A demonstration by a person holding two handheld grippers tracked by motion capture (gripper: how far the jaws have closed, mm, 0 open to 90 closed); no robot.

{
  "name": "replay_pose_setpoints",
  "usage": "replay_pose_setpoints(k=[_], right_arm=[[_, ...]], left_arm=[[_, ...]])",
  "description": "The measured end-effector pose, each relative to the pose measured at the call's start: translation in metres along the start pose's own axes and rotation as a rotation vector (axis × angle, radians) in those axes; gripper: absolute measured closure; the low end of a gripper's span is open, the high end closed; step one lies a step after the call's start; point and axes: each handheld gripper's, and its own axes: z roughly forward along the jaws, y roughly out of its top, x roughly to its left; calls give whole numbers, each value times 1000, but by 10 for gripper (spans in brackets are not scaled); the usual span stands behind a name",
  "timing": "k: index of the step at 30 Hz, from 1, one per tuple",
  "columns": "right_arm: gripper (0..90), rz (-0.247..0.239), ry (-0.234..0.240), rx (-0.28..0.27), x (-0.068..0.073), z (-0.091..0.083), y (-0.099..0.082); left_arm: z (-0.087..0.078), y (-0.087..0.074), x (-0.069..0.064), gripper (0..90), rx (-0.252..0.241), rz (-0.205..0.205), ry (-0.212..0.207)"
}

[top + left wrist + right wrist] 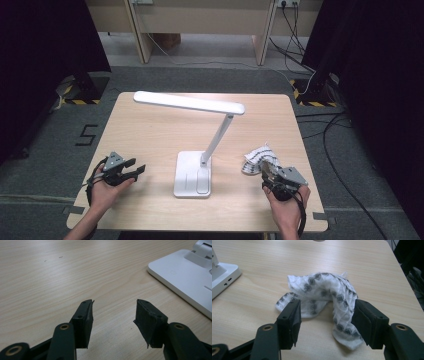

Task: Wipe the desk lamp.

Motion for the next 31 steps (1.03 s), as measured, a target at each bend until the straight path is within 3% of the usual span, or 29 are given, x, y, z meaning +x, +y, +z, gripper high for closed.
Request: replay_pose_setpoints(k=[20,31], right_arm=[[409,-7,9,-24,18,-18,-25],[405,1,0,-60,19,-18,-24]], left_arm=[[0,-4,-1,472,8,-10,-6],[2,-7,1,464,9,-32,-14]])
